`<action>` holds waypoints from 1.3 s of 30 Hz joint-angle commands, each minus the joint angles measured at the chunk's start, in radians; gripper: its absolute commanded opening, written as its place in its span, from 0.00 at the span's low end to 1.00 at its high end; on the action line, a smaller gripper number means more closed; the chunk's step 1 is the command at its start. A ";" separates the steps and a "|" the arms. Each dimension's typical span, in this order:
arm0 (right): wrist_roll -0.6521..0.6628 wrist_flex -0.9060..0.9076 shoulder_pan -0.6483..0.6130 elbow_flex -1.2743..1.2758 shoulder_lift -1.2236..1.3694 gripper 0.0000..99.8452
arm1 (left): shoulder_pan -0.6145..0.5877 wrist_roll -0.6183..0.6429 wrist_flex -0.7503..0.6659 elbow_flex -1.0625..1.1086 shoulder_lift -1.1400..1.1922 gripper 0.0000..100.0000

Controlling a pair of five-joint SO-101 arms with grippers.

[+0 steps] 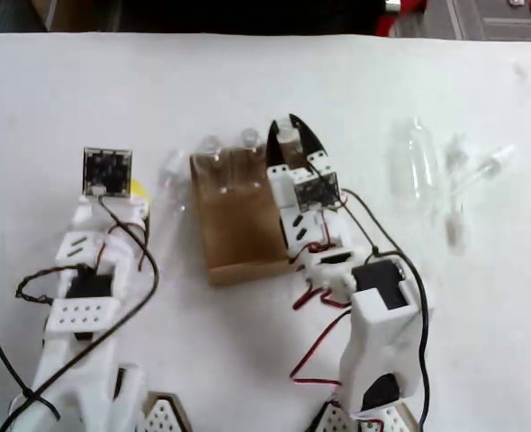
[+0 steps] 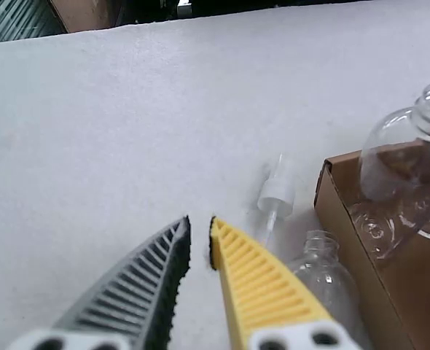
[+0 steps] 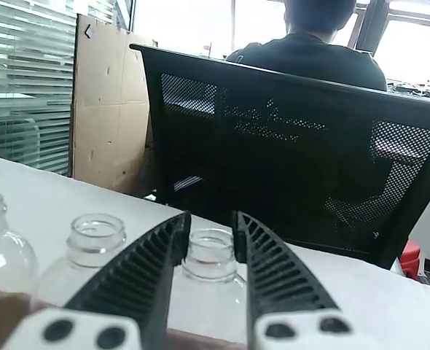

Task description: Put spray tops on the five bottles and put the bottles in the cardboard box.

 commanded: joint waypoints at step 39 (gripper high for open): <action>-0.006 -0.213 -0.050 0.276 -0.280 0.15 | -0.005 -0.012 -0.035 -0.009 -0.038 0.05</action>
